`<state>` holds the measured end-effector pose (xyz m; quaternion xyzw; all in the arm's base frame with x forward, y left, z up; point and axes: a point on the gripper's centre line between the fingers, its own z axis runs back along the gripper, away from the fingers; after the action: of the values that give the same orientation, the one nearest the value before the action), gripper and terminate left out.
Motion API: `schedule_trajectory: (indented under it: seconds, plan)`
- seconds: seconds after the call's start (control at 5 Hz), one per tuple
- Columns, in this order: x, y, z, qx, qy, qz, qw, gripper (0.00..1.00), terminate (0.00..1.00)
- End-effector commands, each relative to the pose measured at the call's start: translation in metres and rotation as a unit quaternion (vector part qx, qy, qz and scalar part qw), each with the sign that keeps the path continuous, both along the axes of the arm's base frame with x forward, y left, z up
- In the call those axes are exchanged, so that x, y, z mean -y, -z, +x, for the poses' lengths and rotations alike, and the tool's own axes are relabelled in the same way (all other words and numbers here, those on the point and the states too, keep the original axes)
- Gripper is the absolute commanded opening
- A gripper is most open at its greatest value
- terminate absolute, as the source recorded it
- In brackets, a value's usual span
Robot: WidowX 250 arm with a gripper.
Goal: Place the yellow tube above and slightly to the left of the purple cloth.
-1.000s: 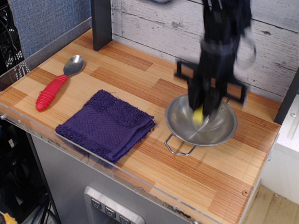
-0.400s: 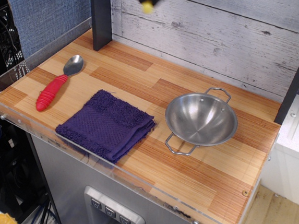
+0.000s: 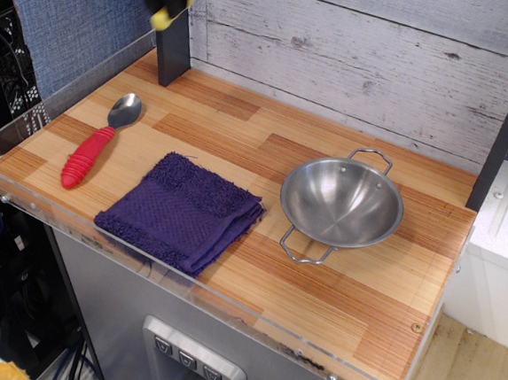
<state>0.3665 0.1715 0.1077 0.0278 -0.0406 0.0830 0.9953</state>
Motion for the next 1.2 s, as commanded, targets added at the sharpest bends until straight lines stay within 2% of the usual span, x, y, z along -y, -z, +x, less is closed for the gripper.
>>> schedule_trajectory:
  seconds: [0.0, 0.2, 0.4, 0.6, 0.8, 1.0]
  plan:
    - [0.011, 0.021, -0.023, 0.026, 0.027, 0.003, 0.9993, 0.0, 0.0]
    - [0.029, 0.034, -0.02, 0.016, 0.035, -0.009, 0.9992, 0.0, 0.0]
    - [0.043, 0.042, -0.017, 0.01, 0.045, -0.006, 0.9989, 0.0, 0.0]
    - [0.043, 0.043, -0.017, -0.002, 0.05, -0.003, 0.9987, 1.0, 0.0]
    - [0.045, 0.026, -0.019, 0.012, 0.052, -0.004, 0.9985, 1.0, 0.0]
    - [0.047, -0.022, -0.028, 0.033, 0.043, -0.02, 0.9983, 1.0, 0.0]
